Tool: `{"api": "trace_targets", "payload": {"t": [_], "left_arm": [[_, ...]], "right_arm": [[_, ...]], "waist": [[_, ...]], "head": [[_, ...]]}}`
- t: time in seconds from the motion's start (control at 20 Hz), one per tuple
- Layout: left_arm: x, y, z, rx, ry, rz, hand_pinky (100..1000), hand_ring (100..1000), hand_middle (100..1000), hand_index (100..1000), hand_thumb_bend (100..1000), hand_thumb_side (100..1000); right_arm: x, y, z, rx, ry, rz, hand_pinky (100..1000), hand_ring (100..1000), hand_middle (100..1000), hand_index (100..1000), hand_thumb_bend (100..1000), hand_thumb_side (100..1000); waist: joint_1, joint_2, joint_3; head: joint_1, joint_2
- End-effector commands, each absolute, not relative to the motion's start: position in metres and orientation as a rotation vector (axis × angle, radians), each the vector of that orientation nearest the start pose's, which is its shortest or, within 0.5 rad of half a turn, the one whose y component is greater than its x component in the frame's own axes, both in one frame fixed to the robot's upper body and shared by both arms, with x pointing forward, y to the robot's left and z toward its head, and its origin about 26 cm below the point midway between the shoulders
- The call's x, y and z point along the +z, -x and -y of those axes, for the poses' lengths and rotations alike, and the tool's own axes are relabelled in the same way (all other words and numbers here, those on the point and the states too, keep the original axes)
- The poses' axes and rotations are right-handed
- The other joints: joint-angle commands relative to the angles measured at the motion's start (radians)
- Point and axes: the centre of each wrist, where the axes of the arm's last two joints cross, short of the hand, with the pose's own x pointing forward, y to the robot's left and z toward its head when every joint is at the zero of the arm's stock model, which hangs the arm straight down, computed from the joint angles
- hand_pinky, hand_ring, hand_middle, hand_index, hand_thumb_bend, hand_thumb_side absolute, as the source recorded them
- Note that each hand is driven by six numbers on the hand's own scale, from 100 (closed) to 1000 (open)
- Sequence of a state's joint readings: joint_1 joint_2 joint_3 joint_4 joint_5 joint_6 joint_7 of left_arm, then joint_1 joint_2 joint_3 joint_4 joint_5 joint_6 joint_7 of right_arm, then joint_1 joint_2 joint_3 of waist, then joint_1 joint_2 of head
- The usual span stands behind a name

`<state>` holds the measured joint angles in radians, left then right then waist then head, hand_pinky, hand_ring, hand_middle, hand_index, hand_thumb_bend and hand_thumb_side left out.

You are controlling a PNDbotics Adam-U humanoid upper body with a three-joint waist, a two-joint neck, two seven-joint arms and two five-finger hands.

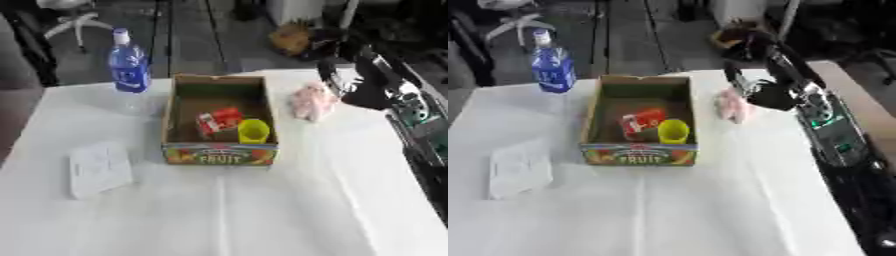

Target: Pick up objects on the table and place them in the box.

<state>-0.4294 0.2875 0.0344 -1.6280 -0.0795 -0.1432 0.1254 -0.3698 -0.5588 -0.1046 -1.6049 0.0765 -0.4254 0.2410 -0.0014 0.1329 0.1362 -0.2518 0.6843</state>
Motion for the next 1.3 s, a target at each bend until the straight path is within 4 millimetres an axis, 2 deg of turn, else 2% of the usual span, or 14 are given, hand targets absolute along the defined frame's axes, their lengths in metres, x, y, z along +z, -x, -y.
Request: {"api": "trace_targets", "payload": {"t": [0.05, 0.9, 0.95, 1.1, 1.15, 1.2, 1.25, 1.3], "left_arm": [[0.163, -0.365, -0.275, -0.234, -0.327, 2.226, 680, 691, 738, 821, 526, 908], [0.165, -0.365, -0.276, -0.262, -0.339, 2.217, 682, 693, 740, 823, 547, 895], [0.166, -0.366, -0.278, -0.300, -0.356, 2.199, 683, 698, 745, 828, 606, 854], [0.171, -0.371, -0.285, -0.454, -0.430, 2.122, 689, 712, 765, 839, 654, 825], [0.174, -0.373, -0.287, -0.527, -0.463, 2.085, 703, 732, 784, 855, 710, 804], [0.177, -0.376, -0.289, -0.599, -0.496, 2.046, 703, 732, 784, 855, 710, 804], [0.181, -0.379, -0.291, -0.678, -0.531, 2.002, 725, 757, 807, 887, 794, 781], [0.185, -0.382, -0.293, -0.770, -0.570, 1.948, 725, 757, 807, 887, 794, 781]], "right_arm": [[0.192, -0.348, 0.363, 0.886, 0.428, 2.266, 760, 740, 823, 921, 205, 450], [0.191, -0.347, 0.363, 0.887, 0.424, 2.263, 760, 740, 823, 921, 200, 453], [0.191, -0.347, 0.363, 0.888, 0.424, 2.263, 760, 739, 823, 921, 200, 453], [0.191, -0.348, 0.363, 0.891, 0.422, 2.262, 760, 740, 824, 921, 201, 453], [0.191, -0.348, 0.363, 0.891, 0.422, 2.261, 760, 739, 823, 921, 200, 454], [0.191, -0.348, 0.363, 0.891, 0.421, 2.260, 760, 739, 823, 921, 200, 454], [0.191, -0.348, 0.363, 0.892, 0.420, 2.259, 760, 739, 824, 922, 199, 454], [0.190, -0.348, 0.362, 0.894, 0.417, 2.259, 760, 739, 824, 922, 199, 454]], "waist": [[0.001, -0.011, 0.000], [0.003, -0.011, -0.001], [0.004, -0.012, -0.002], [0.005, -0.013, -0.005], [0.006, -0.014, -0.007], [0.007, -0.014, -0.007], [0.008, -0.015, -0.009], [0.008, -0.017, -0.010]], "head": [[-0.003, -0.008], [-0.005, -0.008], [-0.004, -0.008], [-0.003, -0.008], [-0.002, -0.008], [-0.002, -0.008], [-0.001, -0.007], [0.001, -0.007]]}}
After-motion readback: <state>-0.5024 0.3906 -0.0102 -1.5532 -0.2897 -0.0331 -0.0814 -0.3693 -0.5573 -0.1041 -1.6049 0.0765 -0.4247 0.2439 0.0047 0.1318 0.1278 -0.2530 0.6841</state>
